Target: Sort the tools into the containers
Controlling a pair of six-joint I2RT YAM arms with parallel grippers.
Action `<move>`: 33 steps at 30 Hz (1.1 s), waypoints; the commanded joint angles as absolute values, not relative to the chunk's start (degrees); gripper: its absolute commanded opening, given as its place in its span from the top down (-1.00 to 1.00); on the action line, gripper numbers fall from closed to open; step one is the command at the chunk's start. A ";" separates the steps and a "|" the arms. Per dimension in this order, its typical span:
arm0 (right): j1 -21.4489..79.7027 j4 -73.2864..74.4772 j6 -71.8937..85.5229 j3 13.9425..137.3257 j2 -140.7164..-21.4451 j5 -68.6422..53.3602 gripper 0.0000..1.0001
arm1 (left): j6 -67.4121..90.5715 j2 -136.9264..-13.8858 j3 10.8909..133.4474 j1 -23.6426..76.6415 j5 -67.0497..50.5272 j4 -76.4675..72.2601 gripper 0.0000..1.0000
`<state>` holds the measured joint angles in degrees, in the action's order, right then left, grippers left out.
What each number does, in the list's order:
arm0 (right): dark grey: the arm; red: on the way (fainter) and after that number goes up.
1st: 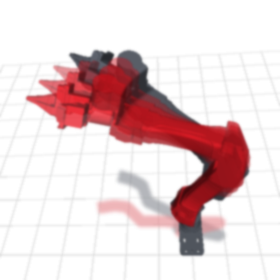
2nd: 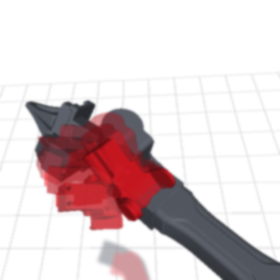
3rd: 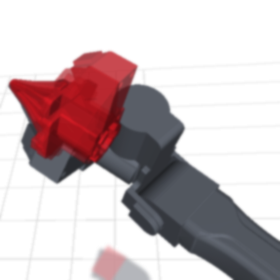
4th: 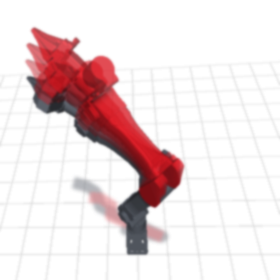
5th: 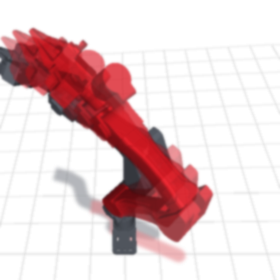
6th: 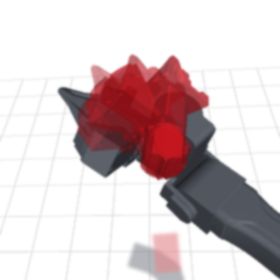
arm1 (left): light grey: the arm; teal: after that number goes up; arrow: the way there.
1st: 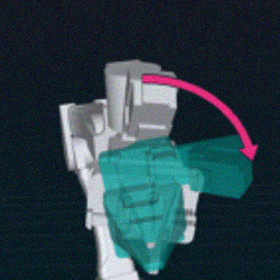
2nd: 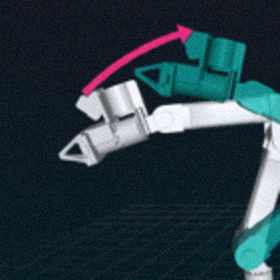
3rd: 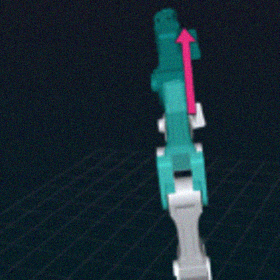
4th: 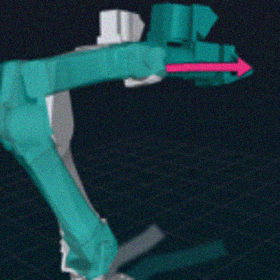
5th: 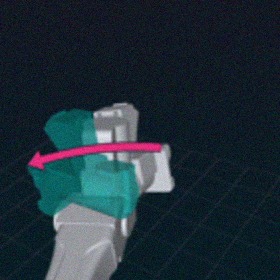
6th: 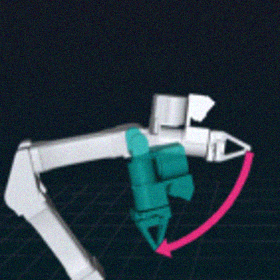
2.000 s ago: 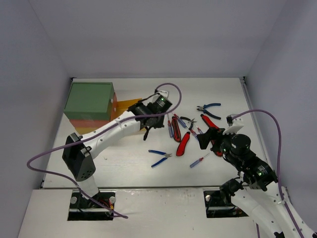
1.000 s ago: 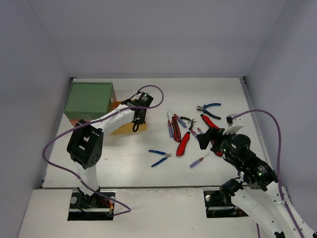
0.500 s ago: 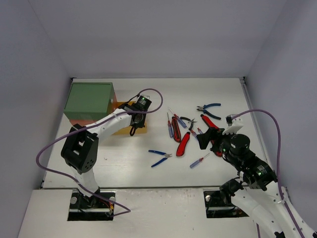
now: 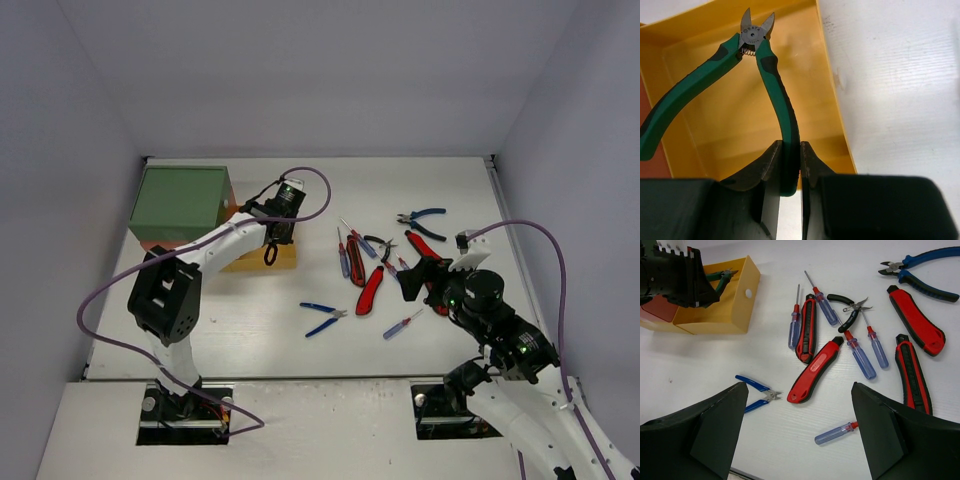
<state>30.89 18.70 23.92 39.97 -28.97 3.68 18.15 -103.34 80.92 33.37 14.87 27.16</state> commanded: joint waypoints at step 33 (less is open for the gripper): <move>31.46 16.26 24.61 41.64 -32.08 7.69 -0.64 | 13.80 -97.18 70.47 56.91 -2.88 29.42 0.00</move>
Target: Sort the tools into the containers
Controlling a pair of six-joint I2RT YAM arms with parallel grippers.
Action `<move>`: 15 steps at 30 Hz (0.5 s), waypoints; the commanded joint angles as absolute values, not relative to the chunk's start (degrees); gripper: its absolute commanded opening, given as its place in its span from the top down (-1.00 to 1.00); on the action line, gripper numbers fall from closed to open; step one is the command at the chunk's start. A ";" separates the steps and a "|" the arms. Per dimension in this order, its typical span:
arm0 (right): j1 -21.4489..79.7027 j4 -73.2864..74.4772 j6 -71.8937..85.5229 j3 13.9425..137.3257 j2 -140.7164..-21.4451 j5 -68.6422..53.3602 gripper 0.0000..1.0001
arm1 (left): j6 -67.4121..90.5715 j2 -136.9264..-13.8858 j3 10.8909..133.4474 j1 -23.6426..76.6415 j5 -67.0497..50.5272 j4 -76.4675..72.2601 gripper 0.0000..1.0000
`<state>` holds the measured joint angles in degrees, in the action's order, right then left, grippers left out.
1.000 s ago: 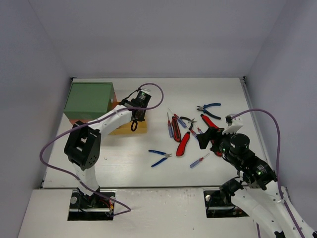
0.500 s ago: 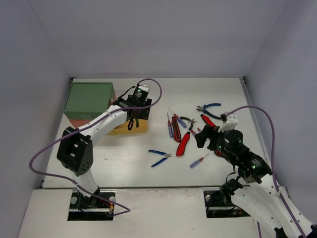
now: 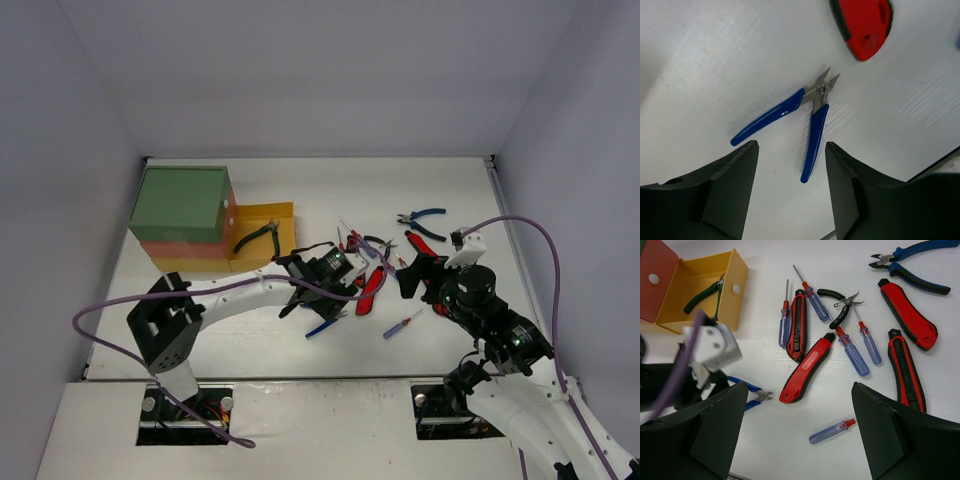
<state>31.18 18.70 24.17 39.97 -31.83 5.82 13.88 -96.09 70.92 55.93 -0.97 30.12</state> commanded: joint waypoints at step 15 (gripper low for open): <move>31.46 16.26 24.70 41.48 -30.82 7.44 -0.64 | 17.86 -105.08 68.21 61.20 -1.49 27.37 0.71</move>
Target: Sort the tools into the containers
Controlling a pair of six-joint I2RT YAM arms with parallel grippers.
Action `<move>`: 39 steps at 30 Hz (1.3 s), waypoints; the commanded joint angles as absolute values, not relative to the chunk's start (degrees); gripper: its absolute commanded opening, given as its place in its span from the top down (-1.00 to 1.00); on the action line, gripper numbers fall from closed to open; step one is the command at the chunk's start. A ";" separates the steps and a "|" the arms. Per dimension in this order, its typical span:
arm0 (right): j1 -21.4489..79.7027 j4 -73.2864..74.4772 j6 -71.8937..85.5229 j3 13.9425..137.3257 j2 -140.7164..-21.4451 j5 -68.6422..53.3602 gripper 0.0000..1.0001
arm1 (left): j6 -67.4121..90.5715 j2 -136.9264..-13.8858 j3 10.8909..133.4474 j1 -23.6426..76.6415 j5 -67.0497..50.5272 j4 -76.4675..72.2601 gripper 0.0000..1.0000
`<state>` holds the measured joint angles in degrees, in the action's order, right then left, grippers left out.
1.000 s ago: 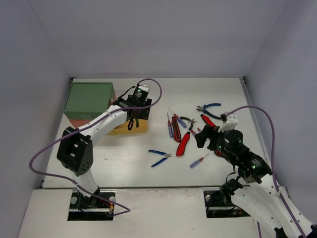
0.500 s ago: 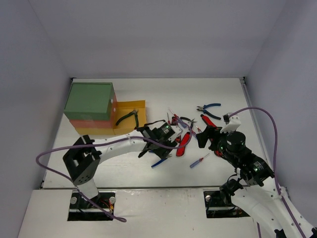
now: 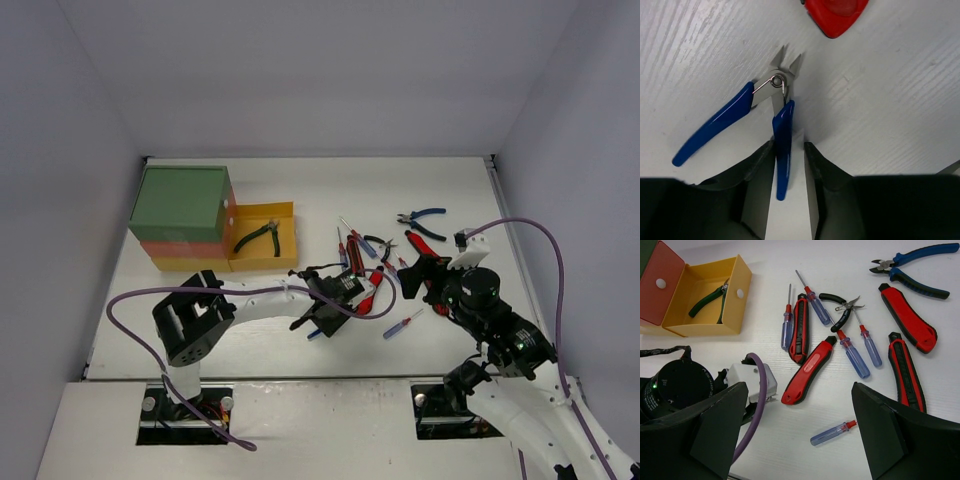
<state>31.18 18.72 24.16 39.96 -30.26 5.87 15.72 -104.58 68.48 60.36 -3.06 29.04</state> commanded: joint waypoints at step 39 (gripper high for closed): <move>31.55 17.18 25.77 42.05 -31.27 9.77 -0.64 | 14.22 -107.32 97.53 28.06 11.73 38.06 0.24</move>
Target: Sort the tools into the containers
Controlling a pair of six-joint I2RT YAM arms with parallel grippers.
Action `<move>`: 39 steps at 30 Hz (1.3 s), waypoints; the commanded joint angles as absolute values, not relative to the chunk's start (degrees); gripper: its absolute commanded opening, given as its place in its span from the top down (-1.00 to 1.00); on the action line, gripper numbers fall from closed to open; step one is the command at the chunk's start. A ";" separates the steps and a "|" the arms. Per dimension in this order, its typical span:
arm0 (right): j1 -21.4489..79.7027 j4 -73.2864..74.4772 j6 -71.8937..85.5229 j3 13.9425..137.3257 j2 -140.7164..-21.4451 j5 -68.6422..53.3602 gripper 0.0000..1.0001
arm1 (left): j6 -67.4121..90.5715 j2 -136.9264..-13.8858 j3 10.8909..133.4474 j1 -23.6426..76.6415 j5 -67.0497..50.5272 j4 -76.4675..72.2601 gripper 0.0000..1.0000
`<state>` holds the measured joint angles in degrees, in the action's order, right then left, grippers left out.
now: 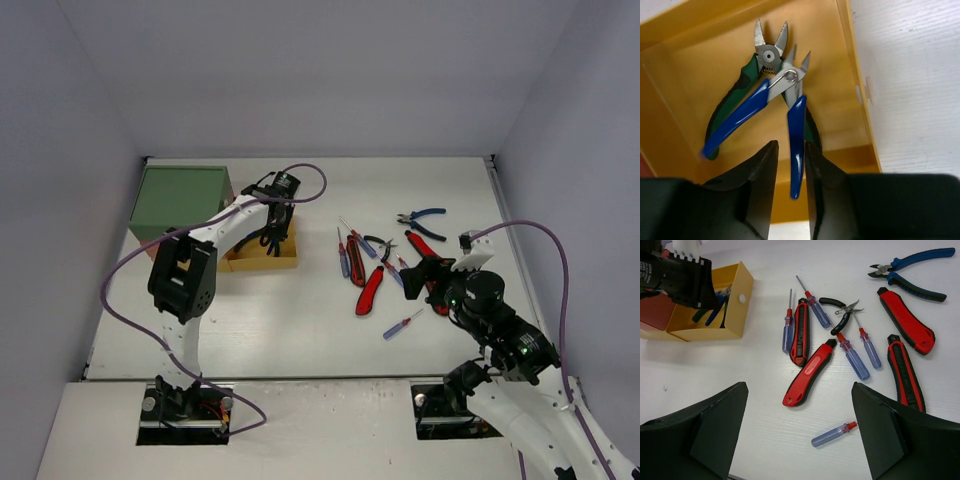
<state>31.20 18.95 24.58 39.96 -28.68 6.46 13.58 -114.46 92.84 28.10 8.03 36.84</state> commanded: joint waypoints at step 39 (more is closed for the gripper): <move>15.03 9.89 22.69 57.89 -82.53 14.13 0.00 | 14.15 -77.52 73.56 28.04 9.46 34.24 -0.31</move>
